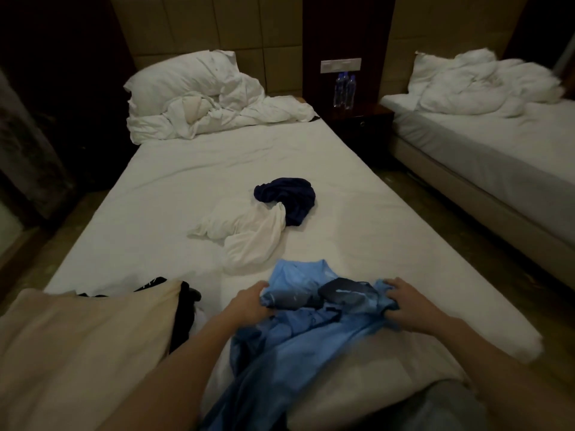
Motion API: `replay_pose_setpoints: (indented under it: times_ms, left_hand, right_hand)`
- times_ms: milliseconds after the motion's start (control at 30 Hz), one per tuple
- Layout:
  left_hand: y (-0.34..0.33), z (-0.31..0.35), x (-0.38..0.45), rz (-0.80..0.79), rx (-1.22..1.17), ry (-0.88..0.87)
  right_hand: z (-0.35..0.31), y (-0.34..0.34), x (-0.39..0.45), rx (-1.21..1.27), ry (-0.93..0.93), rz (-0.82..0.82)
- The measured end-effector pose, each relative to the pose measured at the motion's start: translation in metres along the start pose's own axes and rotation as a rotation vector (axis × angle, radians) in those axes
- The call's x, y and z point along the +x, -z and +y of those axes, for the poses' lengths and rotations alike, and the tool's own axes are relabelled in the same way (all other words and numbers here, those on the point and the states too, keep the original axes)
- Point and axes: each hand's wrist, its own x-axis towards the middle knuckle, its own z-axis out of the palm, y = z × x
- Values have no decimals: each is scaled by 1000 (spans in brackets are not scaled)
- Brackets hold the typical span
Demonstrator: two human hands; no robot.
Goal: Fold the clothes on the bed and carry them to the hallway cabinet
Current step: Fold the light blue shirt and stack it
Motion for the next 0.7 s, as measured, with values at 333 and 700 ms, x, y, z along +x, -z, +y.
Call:
replay_pose_setpoints:
  times_ms: [333,700]
  left_hand:
    - [27,-34,-41,-325,454,464]
    - [-41,41,58,95,323,-363]
  right_hand:
    - [-23,-24,4,30,-246,134]
    - [-70,-34,41,288,-369,231]
